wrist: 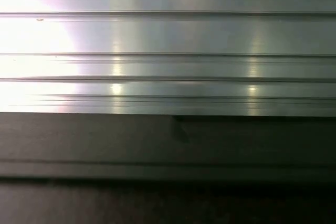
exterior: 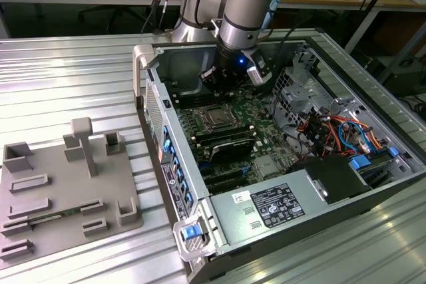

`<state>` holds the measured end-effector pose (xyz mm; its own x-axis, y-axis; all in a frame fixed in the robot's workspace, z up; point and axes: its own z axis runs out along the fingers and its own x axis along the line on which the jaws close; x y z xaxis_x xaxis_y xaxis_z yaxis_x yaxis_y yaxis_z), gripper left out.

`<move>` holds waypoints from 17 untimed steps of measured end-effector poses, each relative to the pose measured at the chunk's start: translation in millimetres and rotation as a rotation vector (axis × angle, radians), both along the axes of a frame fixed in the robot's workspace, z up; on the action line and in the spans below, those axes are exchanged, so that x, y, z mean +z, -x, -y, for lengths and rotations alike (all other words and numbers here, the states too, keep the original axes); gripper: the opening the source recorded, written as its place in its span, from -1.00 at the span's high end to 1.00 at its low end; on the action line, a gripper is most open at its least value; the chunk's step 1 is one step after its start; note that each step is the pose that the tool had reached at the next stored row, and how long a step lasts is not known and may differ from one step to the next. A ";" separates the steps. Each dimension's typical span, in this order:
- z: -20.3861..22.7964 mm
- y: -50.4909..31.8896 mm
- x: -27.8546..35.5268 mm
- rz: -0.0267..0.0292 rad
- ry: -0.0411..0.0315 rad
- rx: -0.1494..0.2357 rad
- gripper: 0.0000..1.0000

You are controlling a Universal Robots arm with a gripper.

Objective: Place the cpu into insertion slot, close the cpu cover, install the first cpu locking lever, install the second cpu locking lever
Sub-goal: 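Install the first cpu locking lever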

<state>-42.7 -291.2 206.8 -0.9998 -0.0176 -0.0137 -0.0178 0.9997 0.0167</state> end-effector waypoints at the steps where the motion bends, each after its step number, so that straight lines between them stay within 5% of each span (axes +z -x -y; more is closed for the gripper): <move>1: 0.0 0.0 0.0 0.0002 -0.0001 0.001 0.79; 17: 4.2 -1.7 -4.2 0.0002 0.0002 0.003 0.79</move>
